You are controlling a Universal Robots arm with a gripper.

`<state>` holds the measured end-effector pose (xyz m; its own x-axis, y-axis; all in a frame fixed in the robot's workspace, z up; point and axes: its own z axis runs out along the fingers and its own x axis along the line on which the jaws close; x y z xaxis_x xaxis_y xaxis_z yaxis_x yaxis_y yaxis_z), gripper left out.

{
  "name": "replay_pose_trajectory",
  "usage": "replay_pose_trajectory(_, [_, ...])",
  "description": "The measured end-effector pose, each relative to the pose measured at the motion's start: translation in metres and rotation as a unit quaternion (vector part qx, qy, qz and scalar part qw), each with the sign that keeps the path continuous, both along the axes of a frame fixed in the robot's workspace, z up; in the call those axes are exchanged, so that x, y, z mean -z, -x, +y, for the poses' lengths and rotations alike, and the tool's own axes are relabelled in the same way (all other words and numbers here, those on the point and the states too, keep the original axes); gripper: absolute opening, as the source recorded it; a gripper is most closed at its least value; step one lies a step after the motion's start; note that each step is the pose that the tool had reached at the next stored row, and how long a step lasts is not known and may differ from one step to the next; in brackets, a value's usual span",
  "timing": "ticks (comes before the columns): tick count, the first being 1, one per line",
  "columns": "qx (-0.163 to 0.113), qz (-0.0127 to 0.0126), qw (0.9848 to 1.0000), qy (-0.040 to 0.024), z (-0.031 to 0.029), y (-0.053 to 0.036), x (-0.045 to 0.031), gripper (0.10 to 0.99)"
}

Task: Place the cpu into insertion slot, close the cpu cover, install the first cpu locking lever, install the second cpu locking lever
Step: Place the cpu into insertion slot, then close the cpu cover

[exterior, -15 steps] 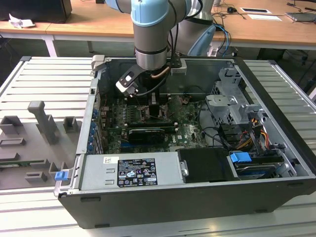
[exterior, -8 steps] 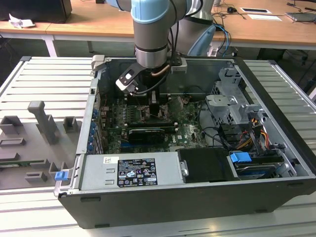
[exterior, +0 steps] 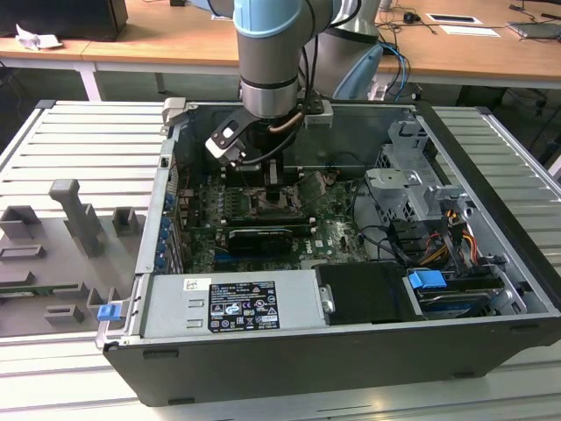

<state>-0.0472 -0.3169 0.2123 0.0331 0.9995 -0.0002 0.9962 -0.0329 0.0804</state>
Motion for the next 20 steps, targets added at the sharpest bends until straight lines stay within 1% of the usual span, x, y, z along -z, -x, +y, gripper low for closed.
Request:
replay_pose_trajectory(2, [0.000, 0.0000, 1.0000, 0.0000, 0.0000, 0.0000, -0.0018, 0.106])
replay_pose_trajectory(7, [0.000, 0.0001, 1.0000, 0.0002, 0.0000, 0.0000, -0.0029, 0.106])
replay_pose_trajectory(9, [0.000, 0.0004, 1.0000, 0.0001, 0.0000, -0.0001, -0.0045, 0.106])
replay_pose_trajectory(10, [0.000, 0.0007, 1.0000, 0.0000, 0.0000, -0.0004, -0.0047, 0.106])
replay_pose_trajectory(17, [0.000, 0.0054, 1.0000, 0.0002, 0.0000, -0.0076, -0.0051, 0.106])
replay_pose_trajectory(20, [0.000, 0.0056, 1.0000, 0.0001, 0.0000, -0.0077, -0.0093, 0.106])
